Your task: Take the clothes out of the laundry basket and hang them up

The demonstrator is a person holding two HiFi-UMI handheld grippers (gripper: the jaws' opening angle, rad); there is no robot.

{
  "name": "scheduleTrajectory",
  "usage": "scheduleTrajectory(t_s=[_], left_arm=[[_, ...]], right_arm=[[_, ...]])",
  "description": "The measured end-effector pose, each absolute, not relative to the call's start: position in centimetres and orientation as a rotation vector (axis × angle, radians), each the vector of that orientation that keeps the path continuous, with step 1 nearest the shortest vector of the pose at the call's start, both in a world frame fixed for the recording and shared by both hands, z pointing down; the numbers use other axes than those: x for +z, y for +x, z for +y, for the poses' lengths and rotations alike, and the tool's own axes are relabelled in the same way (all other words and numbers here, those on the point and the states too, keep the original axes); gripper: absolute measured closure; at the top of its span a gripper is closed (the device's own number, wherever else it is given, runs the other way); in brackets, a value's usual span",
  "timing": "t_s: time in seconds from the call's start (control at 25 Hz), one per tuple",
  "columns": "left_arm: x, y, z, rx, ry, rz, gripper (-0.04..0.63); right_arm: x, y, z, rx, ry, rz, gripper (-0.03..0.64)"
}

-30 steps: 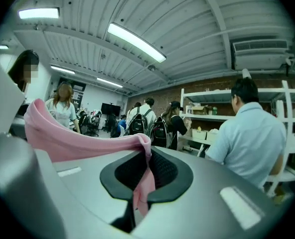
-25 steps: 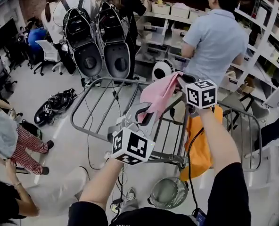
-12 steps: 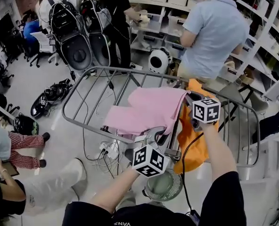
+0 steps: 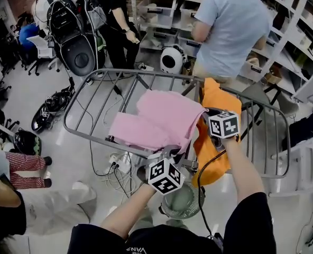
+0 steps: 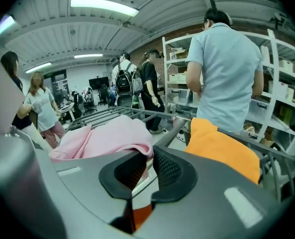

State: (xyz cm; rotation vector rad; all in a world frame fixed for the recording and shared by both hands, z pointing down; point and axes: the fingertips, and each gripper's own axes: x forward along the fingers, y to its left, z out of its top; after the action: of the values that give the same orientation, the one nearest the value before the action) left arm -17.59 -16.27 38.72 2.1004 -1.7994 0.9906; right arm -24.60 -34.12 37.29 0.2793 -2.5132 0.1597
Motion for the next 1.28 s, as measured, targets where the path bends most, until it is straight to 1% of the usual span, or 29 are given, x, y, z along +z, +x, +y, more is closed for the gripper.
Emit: scheduleTrajectory(t_s=[0.12, 0.24, 0.32, 0.48, 0.6, 0.8, 0.84, 0.96, 1.04, 1.28], left_arm=[[39.0, -17.6, -15.7, 0.955, 2.068, -1.800, 0.572], [38.8, -17.6, -14.8, 0.898, 2.018, -1.844, 0.505], [38.5, -17.7, -14.0, 0.871, 1.980, -1.888, 0.478], [37.6, -18.8, -12.3, 0.861, 1.891, -1.978, 0.471], [36.9, -21.1, -11.4, 0.861, 1.831, -2.044, 0.471], [36.1, -26.7, -11.0, 0.879, 1.810, -2.091, 0.471], [36.4, -27.6, -11.2, 0.905, 1.824, -2.068, 0.463], [38.0, -30.0, -11.7, 1.004, 1.884, -1.960, 0.408], [39.1, -31.4, -12.2, 1.040, 1.946, -1.884, 0.385], [40.5, -33.5, -12.8, 1.044, 2.164, -1.689, 0.291]], right_arm=[[37.8, -23.7, -33.7, 0.102, 0.282, -2.444, 0.555], [37.8, -21.6, -33.8, 0.020, 0.275, -2.391, 0.515], [37.4, -20.1, -34.2, -0.009, 0.264, -2.388, 0.511], [35.6, -17.9, -35.3, -0.063, 0.249, -2.394, 0.506], [34.3, -18.2, -35.6, -0.069, 0.236, -2.423, 0.508], [33.4, -22.4, -34.5, -0.067, 0.191, -2.443, 0.508], [33.2, -23.5, -34.3, -0.066, 0.184, -2.444, 0.508], [33.3, -27.3, -33.9, -0.046, 0.155, -2.430, 0.508], [33.6, -29.9, -33.8, -0.023, 0.139, -2.418, 0.508], [35.3, -37.6, -32.5, -0.035, 0.027, -2.360, 0.508]])
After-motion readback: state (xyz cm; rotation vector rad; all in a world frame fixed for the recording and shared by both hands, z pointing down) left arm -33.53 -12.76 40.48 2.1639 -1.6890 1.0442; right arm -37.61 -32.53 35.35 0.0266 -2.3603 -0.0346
